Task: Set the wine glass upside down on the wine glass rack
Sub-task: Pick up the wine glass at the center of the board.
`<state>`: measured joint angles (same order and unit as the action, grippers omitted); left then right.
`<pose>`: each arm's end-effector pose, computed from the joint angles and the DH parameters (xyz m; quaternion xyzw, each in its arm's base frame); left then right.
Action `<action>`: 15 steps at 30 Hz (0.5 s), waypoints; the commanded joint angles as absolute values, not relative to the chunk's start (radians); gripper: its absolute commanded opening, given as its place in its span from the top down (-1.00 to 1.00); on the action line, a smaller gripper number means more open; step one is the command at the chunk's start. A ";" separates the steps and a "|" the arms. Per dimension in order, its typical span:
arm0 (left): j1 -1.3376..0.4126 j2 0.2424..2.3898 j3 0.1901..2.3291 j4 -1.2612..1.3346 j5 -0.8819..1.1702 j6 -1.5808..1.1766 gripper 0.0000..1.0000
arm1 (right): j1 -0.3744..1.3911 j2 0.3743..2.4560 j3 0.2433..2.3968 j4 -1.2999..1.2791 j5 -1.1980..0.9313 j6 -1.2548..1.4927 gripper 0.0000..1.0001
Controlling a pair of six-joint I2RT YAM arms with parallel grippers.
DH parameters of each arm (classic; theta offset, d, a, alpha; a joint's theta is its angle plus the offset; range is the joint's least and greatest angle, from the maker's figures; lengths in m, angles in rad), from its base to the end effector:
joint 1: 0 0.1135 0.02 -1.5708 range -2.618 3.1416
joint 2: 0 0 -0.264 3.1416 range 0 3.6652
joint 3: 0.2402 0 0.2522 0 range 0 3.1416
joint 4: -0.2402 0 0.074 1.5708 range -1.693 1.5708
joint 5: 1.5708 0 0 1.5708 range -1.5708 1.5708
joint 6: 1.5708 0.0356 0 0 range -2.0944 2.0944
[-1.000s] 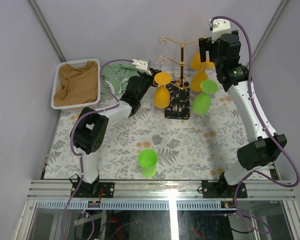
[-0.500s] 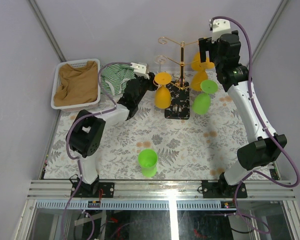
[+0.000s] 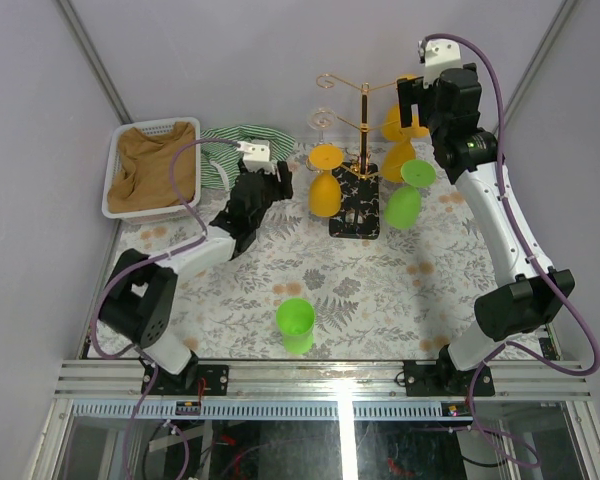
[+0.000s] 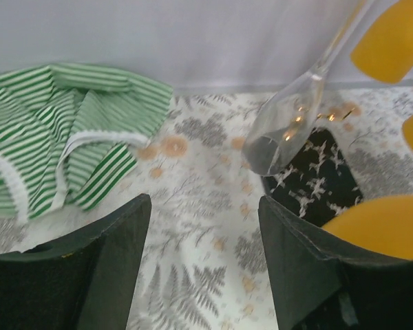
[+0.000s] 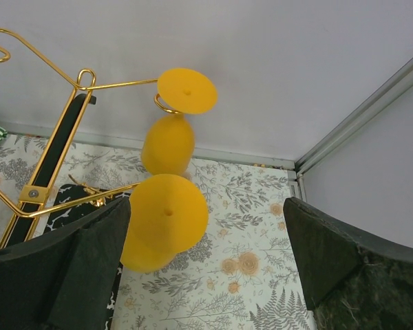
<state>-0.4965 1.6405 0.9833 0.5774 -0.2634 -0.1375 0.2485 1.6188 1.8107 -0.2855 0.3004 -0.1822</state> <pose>0.3359 -0.1714 0.2661 0.0424 0.7326 -0.1179 0.6690 0.3605 0.0806 0.4727 -0.0578 0.7357 -0.0885 0.6690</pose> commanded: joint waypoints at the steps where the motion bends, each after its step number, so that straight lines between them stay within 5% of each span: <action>1: -0.491 1.527 0.978 0.335 -0.345 -0.176 -0.28 | 0.244 1.577 1.860 -0.291 0.301 -0.170 -0.99; 6: -0.493 1.495 1.199 -0.227 -0.389 -0.258 -0.35 | 0.245 1.608 1.961 -0.412 0.292 -0.141 -0.99; 11: -0.499 1.398 1.265 -0.502 -0.340 -0.314 -0.96 | 0.244 1.646 2.047 -0.504 0.306 -0.126 -0.99; 15: -0.511 1.323 1.289 -0.652 -0.266 -0.372 -0.99 | 0.244 1.657 2.043 -0.504 0.304 -0.121 -0.99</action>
